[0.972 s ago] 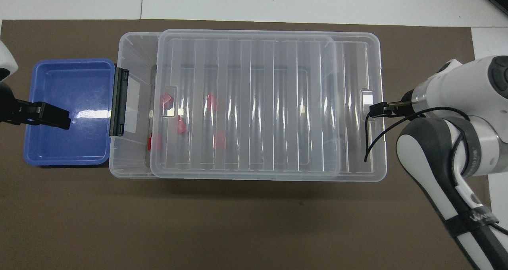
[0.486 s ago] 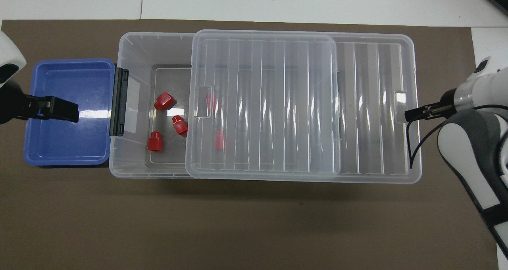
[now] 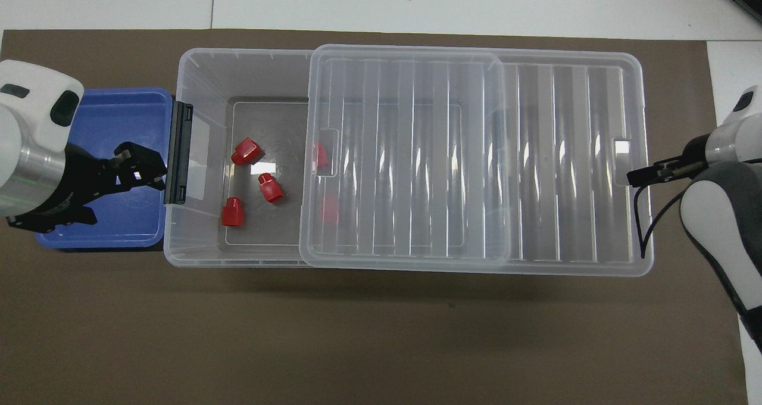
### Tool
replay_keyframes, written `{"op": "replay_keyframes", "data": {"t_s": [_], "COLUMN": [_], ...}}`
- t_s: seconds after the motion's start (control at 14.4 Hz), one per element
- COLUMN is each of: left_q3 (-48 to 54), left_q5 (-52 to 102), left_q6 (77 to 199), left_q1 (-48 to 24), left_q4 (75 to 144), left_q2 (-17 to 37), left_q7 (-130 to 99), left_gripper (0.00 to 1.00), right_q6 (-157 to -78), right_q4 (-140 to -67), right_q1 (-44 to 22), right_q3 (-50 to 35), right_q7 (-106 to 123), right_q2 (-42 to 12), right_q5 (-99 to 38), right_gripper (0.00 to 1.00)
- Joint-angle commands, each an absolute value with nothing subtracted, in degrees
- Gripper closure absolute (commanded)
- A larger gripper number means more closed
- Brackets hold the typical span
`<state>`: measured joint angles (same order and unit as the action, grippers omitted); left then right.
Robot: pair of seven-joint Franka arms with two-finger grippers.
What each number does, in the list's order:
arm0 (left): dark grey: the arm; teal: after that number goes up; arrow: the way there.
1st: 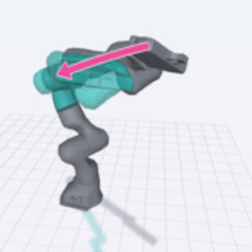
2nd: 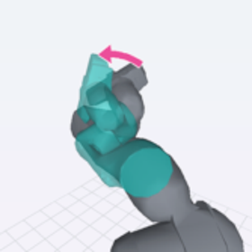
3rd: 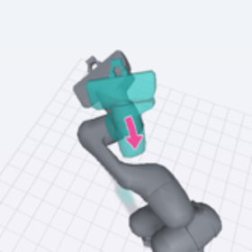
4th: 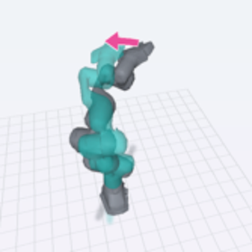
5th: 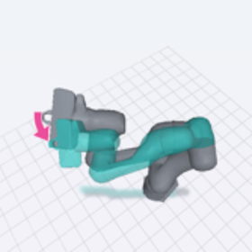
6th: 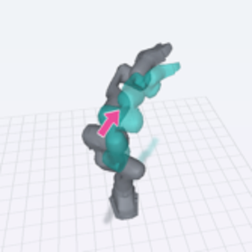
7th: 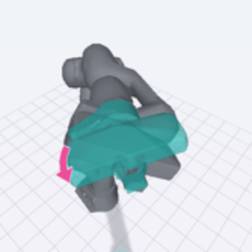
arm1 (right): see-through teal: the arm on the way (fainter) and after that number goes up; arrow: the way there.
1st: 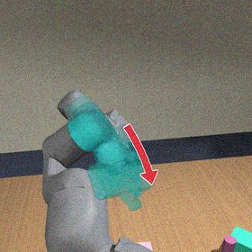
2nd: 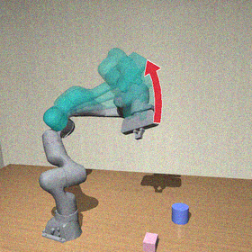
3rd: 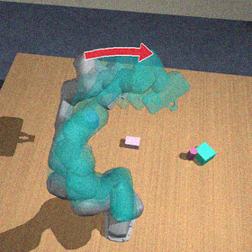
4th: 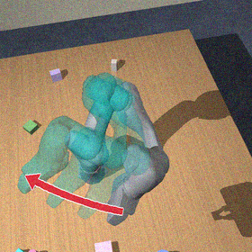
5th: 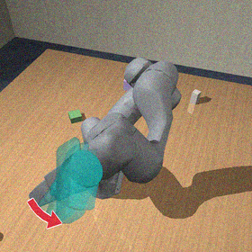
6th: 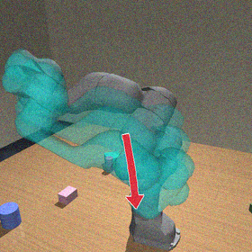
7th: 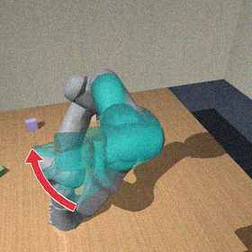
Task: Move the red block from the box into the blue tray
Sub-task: 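Reach the left gripper into the opened box toward a red block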
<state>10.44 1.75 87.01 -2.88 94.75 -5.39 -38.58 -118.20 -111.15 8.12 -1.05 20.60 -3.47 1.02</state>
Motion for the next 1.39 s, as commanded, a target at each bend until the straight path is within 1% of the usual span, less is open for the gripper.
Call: {"op": "replay_keyframes", "data": {"t_s": [0.0,0.14,0.21,0.28,0.42,0.56,0.62,0.69,0.76,0.9,1.18,1.32], "left_q3": [10.99,10.99,10.99,10.99,11.16,11.07,11.07,10.99,10.99,10.99,10.90,10.90], "left_q5": [4.74,5.45,5.54,5.97,5.89,2.14,0.46,-0.17,-0.78,-0.97,-1.05,-1.14], "left_q6": [87.18,93.92,95.69,97.02,101.14,103.26,104.92,107.90,111.41,117.31,121.02,123.21], "left_q1": [-2.81,-2.63,-2.81,-2.81,-3.51,-7.89,-8.69,-8.61,-8.35,-8.44,-7.92,-6.77], "left_q4": [97.20,101.75,102.47,102.39,101.87,96.97,95.20,94.58,95.88,101.84,106.60,108.71], "left_q2": [-7.38,-9.04,-8.62,-7.05,-2.49,6.46,9.55,10.88,11.07,9.85,8.09,9.04], "left_q7": [-46.36,-54.46,-55.97,-56.07,-56.51,-57.04,-58.35,-58.79,-58.36,-57.83,-57.48,-55.11], "left_gripper": [0.00,0.00,0.00,0.00,0.00,0.00,0.00,0.00,0.00,0.00,0.00,0.00], "right_q6": [-117.77,-115.86,-113.23,-111.38,-108.56,-104.87,-103.03,-101.27,-98.90,-95.46,-93.61,-92.20], "right_q4": [-110.48,-108.65,-106.72,-105.22,-102.84,-99.69,-97.67,-95.56,-93.36,-90.89,-89.21,-88.94], "right_q1": [8.09,6.51,5.72,4.49,2.03,0.27,0.18,0.26,0.70,1.32,1.67,1.67], "right_q3": [-1.67,-1.58,-1.67,-1.67,-1.76,-1.76,-1.76,-1.76,-1.67,-1.67,-1.41,-1.14], "right_q7": [17.60,11.11,7.16,3.03,-5.76,-12.28,-13.78,-14.84,-15.11,-15.21,-14.86,-14.68], "right_q2": [-1.67,-0.79,-0.79,-0.70,-0.27,-0.17,-0.52,-0.88,-0.97,-1.05,-1.05,-1.05], "right_q5": [0.53,1.05,1.32,1.49,1.67,1.67,1.67,1.58,1.58,1.58,1.67,1.67], "right_gripper": [0.00,0.00,0.00,0.00,0.00,0.00,0.00,0.00,0.00,0.00,0.00,0.00]}}
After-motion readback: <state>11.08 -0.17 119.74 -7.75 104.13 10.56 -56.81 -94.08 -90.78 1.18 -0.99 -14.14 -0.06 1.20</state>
